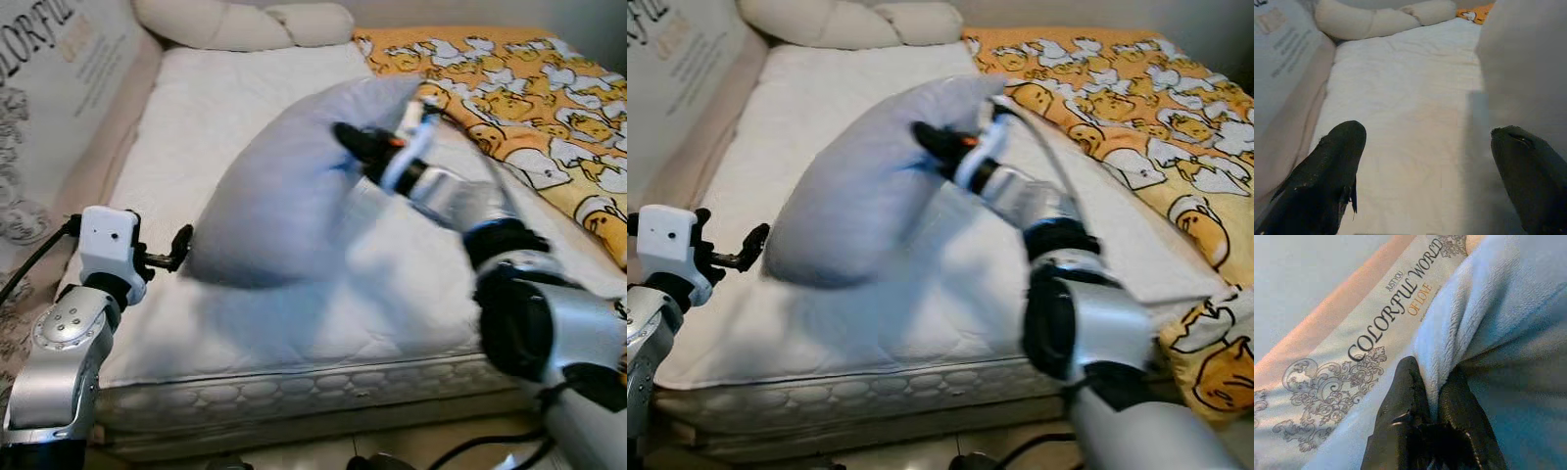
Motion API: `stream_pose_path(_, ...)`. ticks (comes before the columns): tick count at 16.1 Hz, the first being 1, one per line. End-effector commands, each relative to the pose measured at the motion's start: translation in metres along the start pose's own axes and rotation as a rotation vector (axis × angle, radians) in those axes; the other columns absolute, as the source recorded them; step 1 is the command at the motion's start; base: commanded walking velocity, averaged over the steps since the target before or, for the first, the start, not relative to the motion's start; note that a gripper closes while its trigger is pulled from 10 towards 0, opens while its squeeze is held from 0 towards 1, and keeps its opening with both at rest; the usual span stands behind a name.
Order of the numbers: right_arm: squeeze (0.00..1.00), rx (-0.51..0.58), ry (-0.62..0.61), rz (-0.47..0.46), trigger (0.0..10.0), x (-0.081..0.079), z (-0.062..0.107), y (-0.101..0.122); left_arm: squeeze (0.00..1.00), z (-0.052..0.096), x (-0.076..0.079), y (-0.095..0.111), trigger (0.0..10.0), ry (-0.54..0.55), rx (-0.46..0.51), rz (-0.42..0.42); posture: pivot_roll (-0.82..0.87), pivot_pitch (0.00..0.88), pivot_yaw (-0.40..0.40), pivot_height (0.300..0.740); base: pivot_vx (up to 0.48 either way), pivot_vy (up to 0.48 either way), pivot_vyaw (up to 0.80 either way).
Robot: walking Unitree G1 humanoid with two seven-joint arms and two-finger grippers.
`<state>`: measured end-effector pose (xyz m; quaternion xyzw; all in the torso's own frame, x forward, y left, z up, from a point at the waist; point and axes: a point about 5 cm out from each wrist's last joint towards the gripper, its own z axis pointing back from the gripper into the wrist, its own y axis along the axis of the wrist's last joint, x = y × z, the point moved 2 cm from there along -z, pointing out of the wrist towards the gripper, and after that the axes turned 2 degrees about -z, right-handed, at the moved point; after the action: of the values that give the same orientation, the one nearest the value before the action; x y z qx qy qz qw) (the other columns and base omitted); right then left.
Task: Clean up the room
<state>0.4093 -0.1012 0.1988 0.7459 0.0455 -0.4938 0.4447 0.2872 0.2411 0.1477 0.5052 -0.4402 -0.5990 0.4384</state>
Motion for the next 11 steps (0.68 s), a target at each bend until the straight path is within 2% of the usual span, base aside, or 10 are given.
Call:
stream_pose_path(1,0.00,0.037,0.058,0.001,0.0,-0.005,0.006,0.012,0.00,0.000,-0.005,0.001,10.0,0.018,0.001,-0.011,-0.02,0.000,-0.030,0.740,0.000,0.000,0.00)
stream_pose_path(3,0.00,-0.027,-0.020,0.001,0.0,0.022,0.029,-0.002,0.00,-0.003,-0.004,0.002,10.0,0.012,0.005,-0.007,-0.03,0.000,-0.020,0.740,0.000,0.000,0.00)
stream_pose_path(4,0.00,-0.101,-0.155,0.039,0.3,0.049,0.047,-0.022,0.00,-0.007,0.001,0.002,10.0,-0.011,0.007,0.001,-0.04,0.000,-0.015,0.740,0.000,0.000,0.00)
stream_pose_path(5,0.00,-0.210,-0.359,0.117,7.7,0.083,0.071,-0.051,0.00,-0.013,0.013,0.001,10.0,-0.058,0.004,0.018,-0.04,0.000,-0.014,0.740,0.000,0.000,0.00)
stream_pose_path(6,0.00,-0.262,-0.485,0.160,10.0,0.100,0.086,-0.068,0.00,-0.017,0.022,0.001,10.0,-0.093,0.005,0.030,-0.05,0.000,-0.015,0.740,0.000,0.000,0.00)
stream_pose_path(8,0.00,-0.330,-0.706,0.219,10.0,0.125,0.113,-0.093,0.00,-0.027,0.042,0.001,10.0,-0.163,0.012,0.027,-0.05,0.000,-0.017,0.740,0.000,0.000,0.00)
stream_pose_path(9,0.00,-0.333,-0.863,0.239,10.0,0.139,0.134,-0.101,0.00,-0.039,0.058,0.007,10.0,-0.224,0.032,0.026,-0.05,0.000,-0.015,0.740,0.000,0.000,0.00)
stream_pose_path(10,0.00,-0.308,-0.886,0.226,10.0,0.141,0.137,-0.100,0.00,-0.044,0.063,0.011,10.0,-0.248,0.047,0.015,-0.05,0.000,-0.014,0.740,0.000,0.000,0.00)
stream_pose_path(11,0.00,-0.272,-0.920,0.232,10.0,0.143,0.141,-0.094,0.00,-0.054,0.074,0.020,10.0,-0.329,0.080,0.000,-0.06,0.000,-0.011,0.740,0.000,0.000,0.00)
